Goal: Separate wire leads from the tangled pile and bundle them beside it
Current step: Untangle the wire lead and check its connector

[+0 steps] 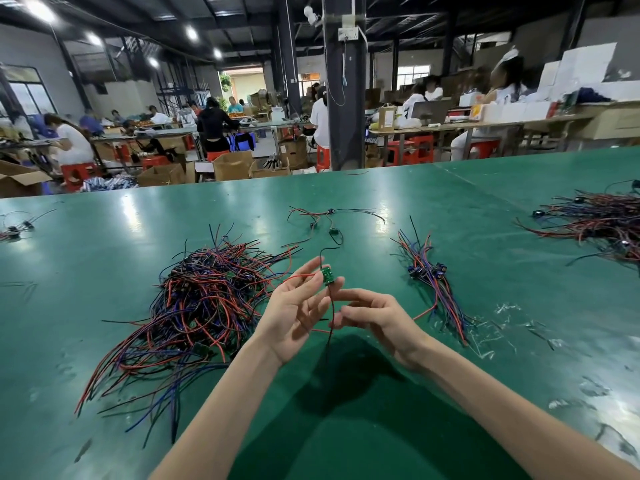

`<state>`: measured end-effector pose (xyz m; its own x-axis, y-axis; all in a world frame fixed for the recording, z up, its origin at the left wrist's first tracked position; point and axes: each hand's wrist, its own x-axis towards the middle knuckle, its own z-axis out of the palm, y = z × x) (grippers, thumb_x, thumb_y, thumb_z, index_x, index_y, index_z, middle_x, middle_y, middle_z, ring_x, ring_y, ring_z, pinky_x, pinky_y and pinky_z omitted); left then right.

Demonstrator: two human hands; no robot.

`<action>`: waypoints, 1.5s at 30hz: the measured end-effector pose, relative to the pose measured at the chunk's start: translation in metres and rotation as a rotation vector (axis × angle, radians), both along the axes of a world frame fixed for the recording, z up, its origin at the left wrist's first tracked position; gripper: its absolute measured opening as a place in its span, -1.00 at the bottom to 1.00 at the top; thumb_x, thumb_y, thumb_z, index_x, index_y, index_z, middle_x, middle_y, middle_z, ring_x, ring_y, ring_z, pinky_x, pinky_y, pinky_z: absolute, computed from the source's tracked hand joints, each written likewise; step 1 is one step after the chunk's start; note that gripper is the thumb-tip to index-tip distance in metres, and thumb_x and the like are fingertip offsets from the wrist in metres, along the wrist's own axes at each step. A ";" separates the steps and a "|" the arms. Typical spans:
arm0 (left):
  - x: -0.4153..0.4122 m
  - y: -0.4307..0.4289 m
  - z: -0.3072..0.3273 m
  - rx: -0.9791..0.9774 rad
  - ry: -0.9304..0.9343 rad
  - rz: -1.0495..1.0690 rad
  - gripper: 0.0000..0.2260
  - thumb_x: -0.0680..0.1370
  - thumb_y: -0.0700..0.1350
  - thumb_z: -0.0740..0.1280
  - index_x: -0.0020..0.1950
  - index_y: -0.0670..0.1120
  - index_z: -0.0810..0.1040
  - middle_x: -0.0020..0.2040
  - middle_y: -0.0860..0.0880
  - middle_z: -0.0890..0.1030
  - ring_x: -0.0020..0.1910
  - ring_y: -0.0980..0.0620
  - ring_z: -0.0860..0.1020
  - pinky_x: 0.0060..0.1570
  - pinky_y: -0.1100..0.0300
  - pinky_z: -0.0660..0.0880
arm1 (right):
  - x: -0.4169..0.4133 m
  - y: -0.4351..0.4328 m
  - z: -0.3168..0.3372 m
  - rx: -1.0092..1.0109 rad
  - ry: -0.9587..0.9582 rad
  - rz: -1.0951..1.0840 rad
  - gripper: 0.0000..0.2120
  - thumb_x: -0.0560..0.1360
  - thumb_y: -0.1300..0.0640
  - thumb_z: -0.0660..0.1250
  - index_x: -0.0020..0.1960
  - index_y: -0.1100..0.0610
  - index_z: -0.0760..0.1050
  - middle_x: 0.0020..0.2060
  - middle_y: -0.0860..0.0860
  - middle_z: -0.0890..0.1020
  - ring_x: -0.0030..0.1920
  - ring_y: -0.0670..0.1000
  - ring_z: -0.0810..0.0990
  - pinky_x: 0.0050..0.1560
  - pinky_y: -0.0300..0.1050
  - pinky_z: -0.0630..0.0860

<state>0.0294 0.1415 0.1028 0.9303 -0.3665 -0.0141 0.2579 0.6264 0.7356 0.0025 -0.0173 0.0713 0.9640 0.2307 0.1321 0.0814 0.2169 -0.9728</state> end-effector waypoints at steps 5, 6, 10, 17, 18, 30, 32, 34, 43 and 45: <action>0.001 0.001 -0.001 0.368 -0.092 0.226 -0.77 0.45 -0.28 0.41 0.03 -0.15 0.44 -0.18 -0.07 0.64 -0.27 0.01 0.67 -0.50 0.28 0.50 | -0.001 -0.001 0.003 -0.027 0.070 -0.082 -0.88 0.44 0.36 0.33 -0.08 0.26 0.62 -0.38 0.10 0.62 -0.36 -0.02 0.58 -0.20 -0.22 0.54; 0.002 0.002 -0.002 0.456 -0.105 0.274 -0.78 0.46 -0.28 0.42 -0.02 -0.15 0.41 -0.19 -0.10 0.61 -0.31 0.01 0.66 -0.50 0.26 0.50 | 0.000 -0.001 0.002 -0.053 0.084 -0.147 -0.88 0.47 0.37 0.30 -0.11 0.25 0.61 -0.41 0.07 0.61 -0.38 -0.03 0.58 -0.22 -0.22 0.53; 0.028 -0.006 0.006 0.698 -0.084 0.249 -0.79 0.43 -0.33 0.44 -0.17 -0.19 0.40 -0.22 -0.21 0.56 -0.45 -0.03 0.60 -0.49 0.22 0.54 | 0.008 -0.008 -0.002 -0.097 0.136 -0.320 -0.83 0.50 0.39 0.24 -0.15 0.27 0.60 -0.47 0.06 0.59 -0.43 -0.01 0.53 -0.28 -0.20 0.48; 0.119 -0.041 0.054 0.867 -0.059 0.041 -0.49 0.62 -0.10 0.23 0.51 -0.17 0.13 0.51 -0.10 0.18 0.44 -0.12 0.24 0.30 -0.15 0.34 | 0.006 -0.013 -0.004 -0.120 0.161 -0.289 -0.83 0.51 0.39 0.24 -0.15 0.26 0.59 -0.44 0.09 0.61 -0.45 -0.02 0.54 -0.33 -0.26 0.49; 0.123 -0.039 0.052 0.985 -0.068 0.005 -0.56 0.63 -0.10 0.21 0.47 -0.18 0.21 0.41 -0.11 0.30 0.31 -0.11 0.35 0.27 -0.10 0.37 | 0.006 -0.013 -0.004 -0.145 0.155 -0.283 -0.82 0.51 0.39 0.24 -0.16 0.24 0.59 -0.44 0.08 0.62 -0.45 -0.03 0.54 -0.35 -0.27 0.48; 0.128 0.081 0.045 2.168 -0.456 0.230 -0.75 0.49 -0.30 0.17 -0.40 -0.17 0.27 -0.41 -0.08 0.32 -0.41 -0.03 0.31 -0.37 0.19 0.29 | 0.013 -0.006 -0.015 -0.216 0.102 -0.270 -0.80 0.49 0.37 0.24 -0.20 0.20 0.59 -0.44 0.07 0.62 -0.47 -0.04 0.43 -0.43 -0.25 0.38; 0.120 0.082 0.042 2.300 -0.398 -0.060 -0.80 0.56 -0.22 0.20 -0.22 -0.27 0.47 -0.24 -0.12 0.47 -0.31 -0.03 0.45 -0.29 0.14 0.43 | 0.013 -0.006 -0.015 -0.222 0.101 -0.269 -0.81 0.49 0.37 0.24 -0.19 0.21 0.59 -0.43 0.08 0.62 -0.47 -0.04 0.43 -0.43 -0.24 0.38; 0.118 0.081 0.036 2.376 -0.412 -0.184 -0.74 0.57 -0.10 0.31 0.13 -0.27 0.55 0.06 -0.12 0.57 0.01 -0.07 0.55 0.05 0.11 0.51 | 0.012 -0.006 -0.016 -0.228 0.098 -0.262 -0.81 0.49 0.37 0.24 -0.19 0.21 0.59 -0.43 0.08 0.62 -0.47 -0.06 0.43 -0.43 -0.25 0.39; 0.105 0.086 0.023 2.393 -0.587 0.021 -0.74 0.50 -0.33 0.21 0.08 -0.17 0.62 0.07 -0.14 0.62 0.03 -0.14 0.59 0.02 0.00 0.56 | 0.014 -0.008 -0.020 -0.245 0.084 -0.248 -0.80 0.49 0.35 0.25 -0.19 0.19 0.61 -0.40 0.09 0.63 -0.44 -0.07 0.45 -0.40 -0.22 0.40; 0.104 0.088 0.023 2.437 -0.625 0.120 -0.80 0.52 -0.22 0.28 0.11 -0.12 0.60 0.09 -0.11 0.60 0.05 -0.13 0.58 0.02 0.02 0.53 | 0.015 -0.008 -0.022 -0.248 0.082 -0.249 -0.80 0.49 0.35 0.25 -0.19 0.18 0.61 -0.40 0.10 0.64 -0.43 -0.06 0.46 -0.38 -0.21 0.40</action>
<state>0.1337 0.2297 0.1262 0.9932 -0.1142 0.0248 -0.1072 -0.9749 -0.1953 0.0174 -0.0256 0.0494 0.9998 0.0025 0.0211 0.0212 -0.0437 -0.9988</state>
